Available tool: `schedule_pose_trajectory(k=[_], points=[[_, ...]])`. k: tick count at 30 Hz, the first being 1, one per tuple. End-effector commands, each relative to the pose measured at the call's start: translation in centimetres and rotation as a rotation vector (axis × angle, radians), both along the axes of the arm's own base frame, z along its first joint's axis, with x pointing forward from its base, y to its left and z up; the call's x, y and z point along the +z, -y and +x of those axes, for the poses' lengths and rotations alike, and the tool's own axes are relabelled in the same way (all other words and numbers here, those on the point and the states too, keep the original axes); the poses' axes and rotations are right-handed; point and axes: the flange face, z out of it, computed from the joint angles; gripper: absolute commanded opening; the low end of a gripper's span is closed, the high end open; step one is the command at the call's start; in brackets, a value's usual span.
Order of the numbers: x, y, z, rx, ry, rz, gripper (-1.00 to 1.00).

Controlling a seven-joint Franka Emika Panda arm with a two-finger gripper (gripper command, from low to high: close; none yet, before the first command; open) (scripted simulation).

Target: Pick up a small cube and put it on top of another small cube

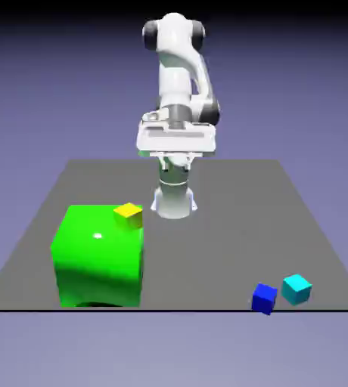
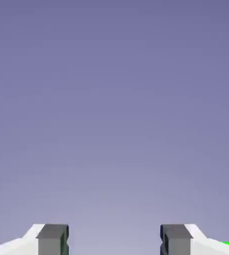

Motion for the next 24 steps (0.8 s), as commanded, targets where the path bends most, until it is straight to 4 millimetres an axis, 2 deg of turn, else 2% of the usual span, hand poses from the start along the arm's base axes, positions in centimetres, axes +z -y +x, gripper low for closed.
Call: schedule_pose_trajectory(k=[1,7,13,18,24], points=[[-0.3,-0.8,1.0,0.027,-0.035,-0.022,0.0],[-3.2,-5.9,6.3,0.189,-0.238,-0.15,0.0],[-7.3,-11.3,10.5,0.348,-0.43,-0.269,0.0],[-11.3,-15.9,13.1,0.476,-0.58,-0.361,0.0],[-16.6,-21.1,15.2,0.62,-0.749,-0.46,0.0]])
